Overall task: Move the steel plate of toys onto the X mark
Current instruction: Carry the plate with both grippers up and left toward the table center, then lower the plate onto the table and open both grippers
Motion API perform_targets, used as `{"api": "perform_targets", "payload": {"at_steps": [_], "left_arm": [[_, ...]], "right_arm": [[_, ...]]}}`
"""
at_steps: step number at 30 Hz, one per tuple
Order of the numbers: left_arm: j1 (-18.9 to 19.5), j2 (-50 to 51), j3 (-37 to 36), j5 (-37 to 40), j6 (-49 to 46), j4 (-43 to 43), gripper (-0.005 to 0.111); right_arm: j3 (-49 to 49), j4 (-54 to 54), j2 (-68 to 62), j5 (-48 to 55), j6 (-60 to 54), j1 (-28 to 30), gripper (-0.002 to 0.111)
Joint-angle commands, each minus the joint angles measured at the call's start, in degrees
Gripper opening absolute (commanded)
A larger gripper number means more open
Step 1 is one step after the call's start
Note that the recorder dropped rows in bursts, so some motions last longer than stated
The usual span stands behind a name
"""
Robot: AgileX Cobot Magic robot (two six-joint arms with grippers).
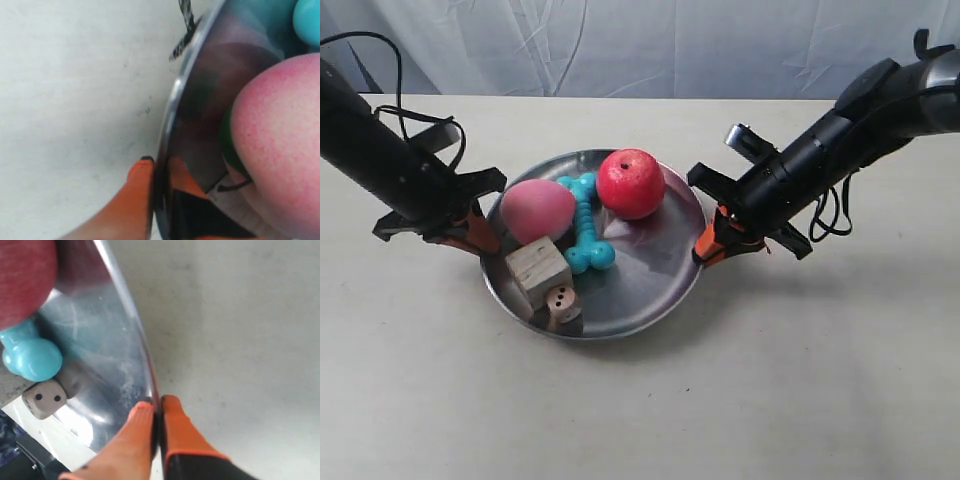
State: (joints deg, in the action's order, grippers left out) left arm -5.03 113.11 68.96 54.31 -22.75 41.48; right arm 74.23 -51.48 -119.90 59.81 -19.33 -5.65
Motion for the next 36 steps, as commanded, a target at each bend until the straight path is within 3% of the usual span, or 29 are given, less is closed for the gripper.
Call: {"api": "perform_targets", "payload": {"at_steps": [1,7,21,25,29,34,36], "left_arm": [[1.15,-0.57,3.38,0.29,-0.23,7.37,0.0],[1.52,0.97,5.18,-4.19,4.62,-3.18,0.0],[1.52,7.71,5.18,-4.11,4.33,-3.83,0.0],[1.52,8.23,5.18,-4.25,-0.66,-0.87,0.001],[1.52,8.23,5.18,-5.54,-1.05,-0.41,0.011],[1.52,8.23,5.18,-5.83,-1.71,-0.15,0.037],[1.52,8.23,5.18,-5.92,-1.71,-0.02,0.041]], "right_arm": [[7.09,-11.75,-2.4,2.5,0.75,-3.75,-0.001],[15.41,-11.9,-7.69,4.24,4.47,-5.82,-0.001],[18.08,-8.89,-13.92,3.94,6.83,-6.99,-0.001],[18.08,-7.87,-14.4,2.97,7.32,-6.99,-0.001],[18.08,-7.87,-14.4,0.89,7.32,-6.99,-0.001],[18.08,-7.87,-14.4,-0.19,7.32,-6.99,-0.001],[18.08,-7.87,-14.4,-0.42,7.32,-6.99,-0.001]]}}
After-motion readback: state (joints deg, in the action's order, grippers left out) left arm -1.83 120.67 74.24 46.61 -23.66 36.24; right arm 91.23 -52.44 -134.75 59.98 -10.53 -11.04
